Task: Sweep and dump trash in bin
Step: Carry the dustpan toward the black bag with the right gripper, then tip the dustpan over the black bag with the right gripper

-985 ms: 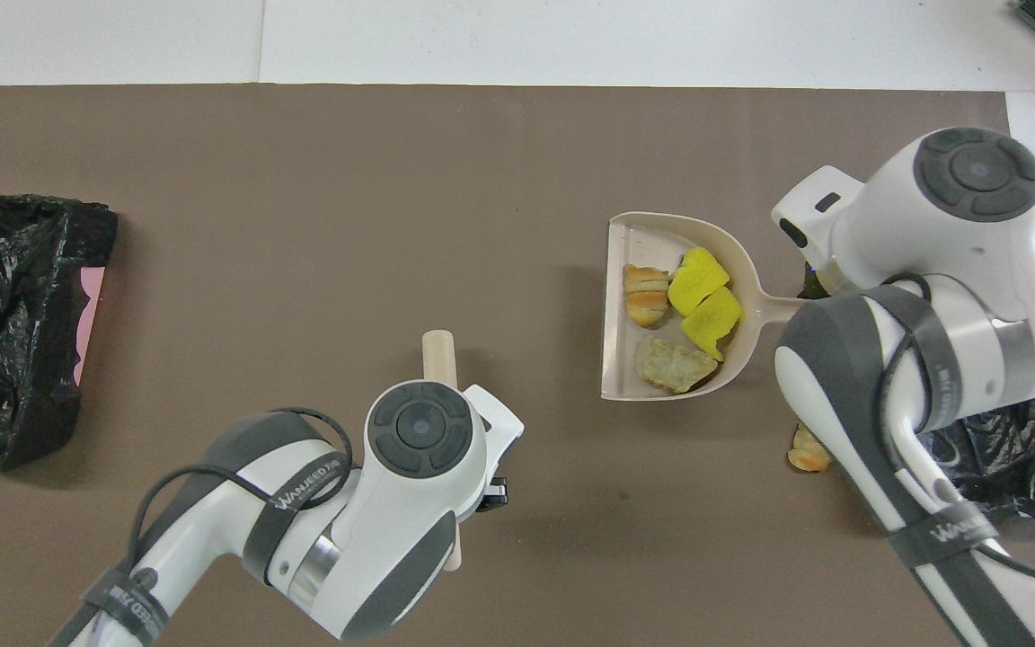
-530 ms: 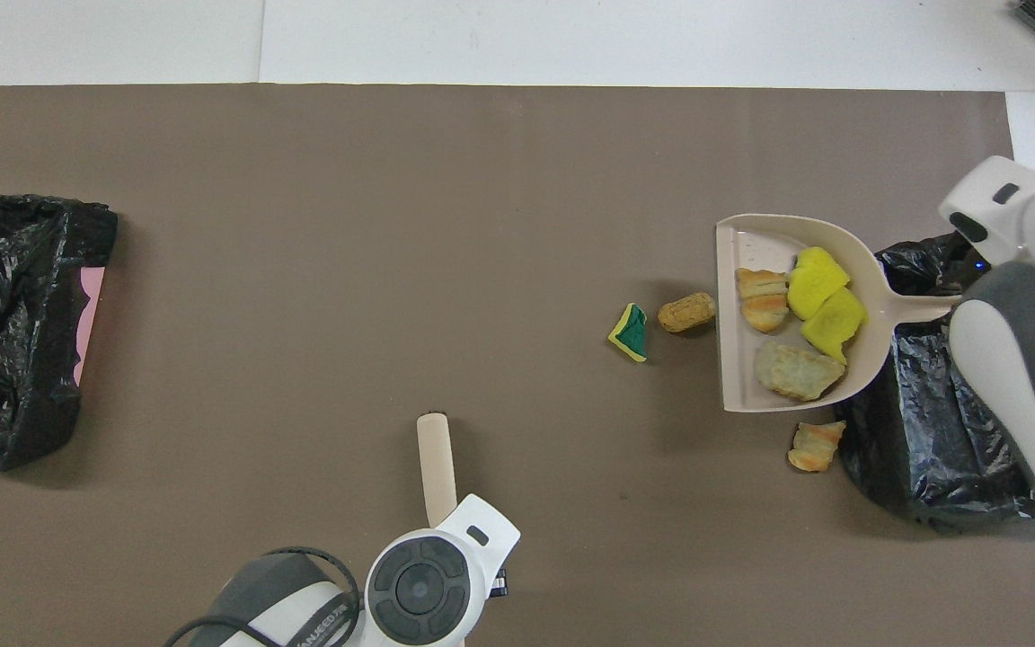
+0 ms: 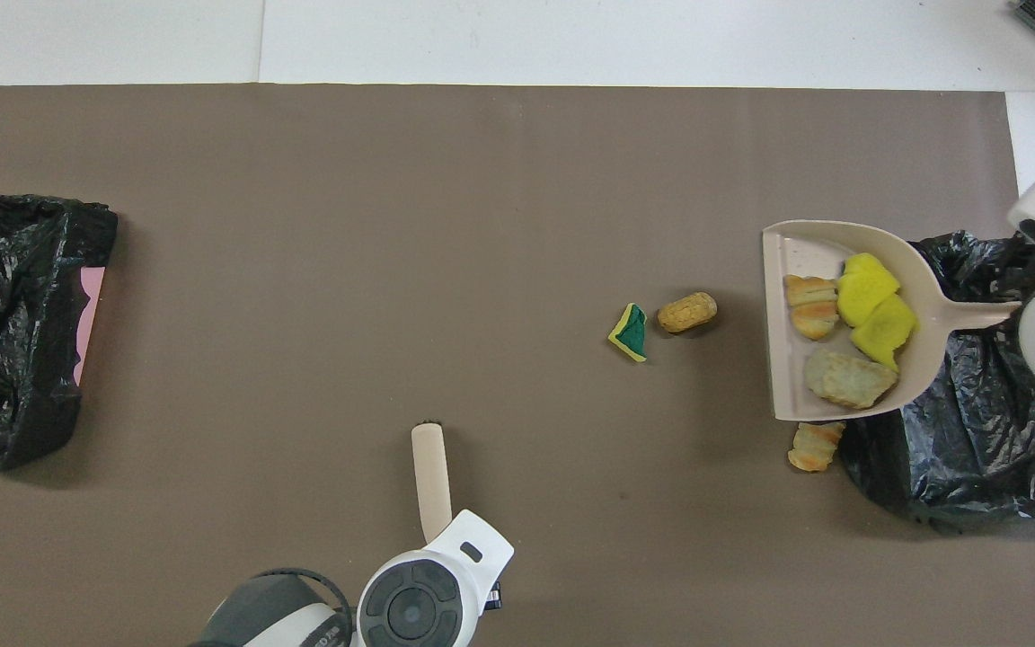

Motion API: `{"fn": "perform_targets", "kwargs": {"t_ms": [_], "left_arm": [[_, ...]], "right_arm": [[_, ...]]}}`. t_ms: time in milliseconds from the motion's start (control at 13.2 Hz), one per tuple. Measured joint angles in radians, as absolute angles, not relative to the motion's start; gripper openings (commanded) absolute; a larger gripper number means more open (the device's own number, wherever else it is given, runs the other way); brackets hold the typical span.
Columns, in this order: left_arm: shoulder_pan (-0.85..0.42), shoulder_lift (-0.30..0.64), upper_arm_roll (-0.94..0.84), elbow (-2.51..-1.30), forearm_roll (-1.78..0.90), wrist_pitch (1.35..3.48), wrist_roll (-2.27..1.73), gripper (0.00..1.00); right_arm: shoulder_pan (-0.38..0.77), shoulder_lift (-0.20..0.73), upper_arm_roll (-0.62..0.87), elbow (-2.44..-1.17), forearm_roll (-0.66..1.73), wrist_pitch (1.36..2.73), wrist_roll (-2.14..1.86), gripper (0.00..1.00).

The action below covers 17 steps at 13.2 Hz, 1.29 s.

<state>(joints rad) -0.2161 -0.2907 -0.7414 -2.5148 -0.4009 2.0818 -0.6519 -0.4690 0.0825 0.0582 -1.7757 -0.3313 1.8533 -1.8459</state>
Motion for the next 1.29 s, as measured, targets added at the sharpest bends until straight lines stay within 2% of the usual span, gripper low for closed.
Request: {"fn": "perform_targets", "kwargs": {"t_ms": [303, 379, 530, 682, 985, 1288], "left_arm": [[-0.216, -0.291, -0.741, -2.520, -0.410, 2.082, -0.635, 0.01], [-0.216, -0.290, -0.741, -2.524, -0.411, 2.083, -0.633, 0.09], [-0.216, -0.289, -0.741, -2.531, -0.412, 2.086, -0.629, 0.44], [-0.216, -0.289, -0.739, -2.532, -0.413, 2.087, -0.613, 1.00], [-0.207, -0.246, -0.718, -2.492, -0.421, 2.087, -0.594, 1.00], [-0.203, -0.142, -0.620, -2.338, -0.307, 2.087, -0.579, 1.00]], "right_arm": [[-0.503, 0.073, 0.058, -1.780, -0.563, 1.871, -1.858, 0.00], [-0.503, 0.064, 0.060, -1.792, -0.589, 1.887, -1.858, 0.00], [-0.502, 0.028, 0.062, -1.851, -0.628, 1.949, -1.858, 0.00], [-0.491, -0.018, 0.068, -1.933, -0.661, 1.995, -1.834, 0.00], [-0.454, -0.105, 0.072, -2.023, -0.760, 2.010, -1.782, 0.00], [-0.480, -0.162, 0.067, -2.041, -0.826, 2.035, -1.782, 0.00]]}}
